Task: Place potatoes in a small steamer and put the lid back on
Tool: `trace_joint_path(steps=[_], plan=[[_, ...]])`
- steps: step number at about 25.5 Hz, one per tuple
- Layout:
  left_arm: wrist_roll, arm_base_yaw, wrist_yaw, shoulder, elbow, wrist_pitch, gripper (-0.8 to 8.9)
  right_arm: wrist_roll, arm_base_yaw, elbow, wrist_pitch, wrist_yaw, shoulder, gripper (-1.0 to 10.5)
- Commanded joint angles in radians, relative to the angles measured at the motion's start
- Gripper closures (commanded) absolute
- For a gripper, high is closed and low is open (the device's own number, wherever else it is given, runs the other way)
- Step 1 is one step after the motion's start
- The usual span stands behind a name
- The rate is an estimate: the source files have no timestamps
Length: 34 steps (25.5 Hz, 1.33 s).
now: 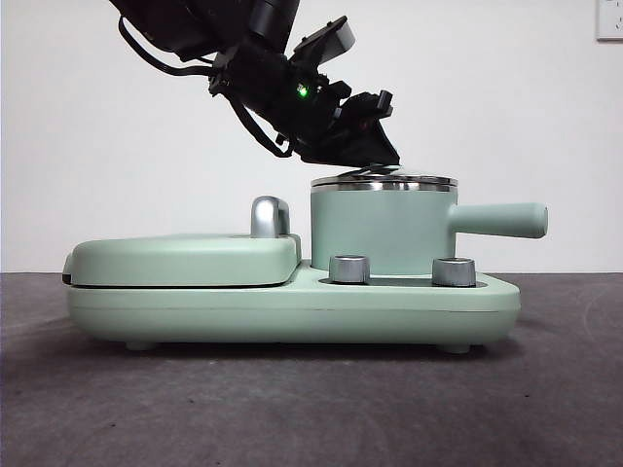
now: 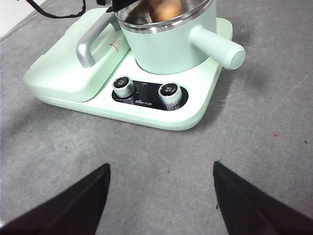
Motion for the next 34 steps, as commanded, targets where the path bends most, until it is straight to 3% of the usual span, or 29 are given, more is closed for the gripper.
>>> trace_joint_path(steps=[1,10,16,21,34], plan=[[-0.032,-0.009,-0.007,0.013,-0.018,-0.091,5.64,-0.005,0.006,0.006,0.01,-0.001,0.002,6.2],[-0.032,0.006,-0.006,-0.164,-0.018,-0.336,5.64,-0.014,0.006,0.006,0.014,-0.029,0.002,6.2],[-0.157,0.037,-0.006,-0.298,-0.019,-0.57,5.65,-0.02,0.006,0.006,0.017,-0.083,0.027,6.2],[-0.181,0.054,-0.006,-0.413,-0.049,-0.694,5.65,-0.067,0.006,0.006,0.03,-0.114,0.121,6.2],[-0.24,0.068,-0.012,-0.792,-0.417,-0.682,5.65,-0.15,0.006,0.006,0.354,-0.213,0.472,6.2]])
